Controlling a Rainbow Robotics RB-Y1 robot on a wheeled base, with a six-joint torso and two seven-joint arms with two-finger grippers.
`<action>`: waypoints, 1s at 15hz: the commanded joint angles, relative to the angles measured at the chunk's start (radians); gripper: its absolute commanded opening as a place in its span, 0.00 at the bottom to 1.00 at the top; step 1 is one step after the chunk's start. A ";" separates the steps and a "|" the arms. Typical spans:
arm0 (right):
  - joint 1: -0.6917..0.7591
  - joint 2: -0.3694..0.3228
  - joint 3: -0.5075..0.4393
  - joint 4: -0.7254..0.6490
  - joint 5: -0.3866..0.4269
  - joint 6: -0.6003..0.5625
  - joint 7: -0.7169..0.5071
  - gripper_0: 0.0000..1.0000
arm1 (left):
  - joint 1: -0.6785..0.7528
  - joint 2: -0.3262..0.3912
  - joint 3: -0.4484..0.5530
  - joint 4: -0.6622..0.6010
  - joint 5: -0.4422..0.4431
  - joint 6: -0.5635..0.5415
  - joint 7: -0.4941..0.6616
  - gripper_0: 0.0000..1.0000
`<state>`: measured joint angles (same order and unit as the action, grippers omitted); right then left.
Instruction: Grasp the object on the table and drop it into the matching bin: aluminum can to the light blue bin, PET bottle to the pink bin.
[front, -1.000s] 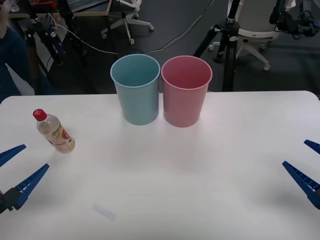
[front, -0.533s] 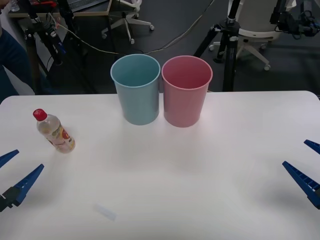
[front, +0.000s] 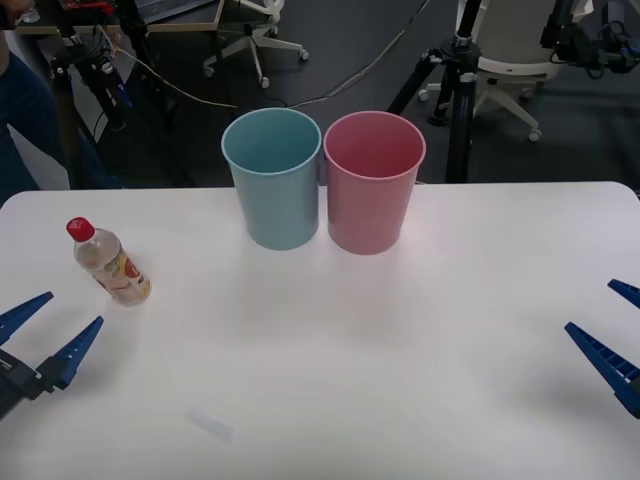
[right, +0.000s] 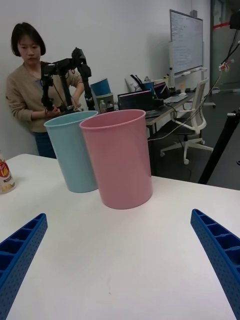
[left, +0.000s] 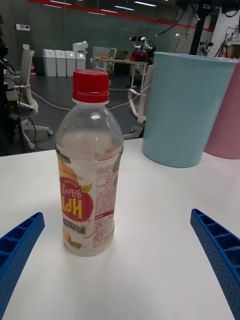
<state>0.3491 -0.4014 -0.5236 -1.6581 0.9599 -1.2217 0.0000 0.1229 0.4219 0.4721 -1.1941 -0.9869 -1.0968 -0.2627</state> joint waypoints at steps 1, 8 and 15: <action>0.000 0.000 0.000 0.000 0.000 0.000 0.000 1.00 | -0.063 0.000 -0.007 0.076 0.004 0.000 -0.016 1.00; 0.000 0.000 0.000 0.000 0.000 0.000 0.000 1.00 | -0.169 0.006 -0.026 0.162 0.005 0.078 -0.036 1.00; 0.000 0.000 0.000 0.000 0.000 0.000 0.000 1.00 | -0.223 0.005 -0.101 0.162 0.021 0.235 -0.032 1.00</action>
<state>0.3491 -0.4014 -0.5236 -1.6581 0.9599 -1.2217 0.0000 -0.0954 0.4265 0.3818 -1.0322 -0.9709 -0.8845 -0.2949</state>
